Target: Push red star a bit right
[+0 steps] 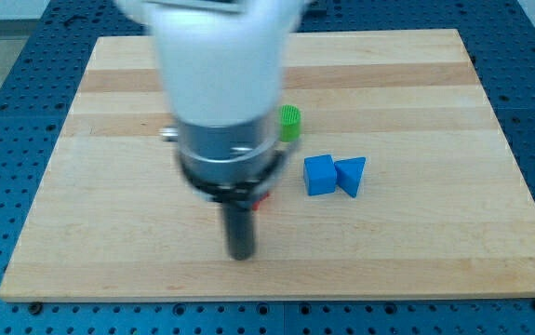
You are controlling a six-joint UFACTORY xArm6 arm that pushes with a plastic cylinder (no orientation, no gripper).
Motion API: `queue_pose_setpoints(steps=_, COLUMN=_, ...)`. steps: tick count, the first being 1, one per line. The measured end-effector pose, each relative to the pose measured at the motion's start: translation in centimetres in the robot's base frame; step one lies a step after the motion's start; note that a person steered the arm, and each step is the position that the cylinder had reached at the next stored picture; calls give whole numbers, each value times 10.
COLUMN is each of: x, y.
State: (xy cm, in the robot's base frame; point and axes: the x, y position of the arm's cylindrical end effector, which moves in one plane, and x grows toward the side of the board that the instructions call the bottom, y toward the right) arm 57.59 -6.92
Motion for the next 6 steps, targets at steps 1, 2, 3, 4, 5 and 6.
queue_pose_setpoints(steps=1, x=-27, y=-37)
queue_pose_setpoints(steps=2, x=-64, y=-35)
queue_pose_setpoints(steps=3, x=-68, y=-17)
queue_pose_setpoints(steps=4, x=-68, y=10)
queue_pose_setpoints(steps=5, x=-68, y=29)
queue_pose_setpoints(steps=6, x=-68, y=34)
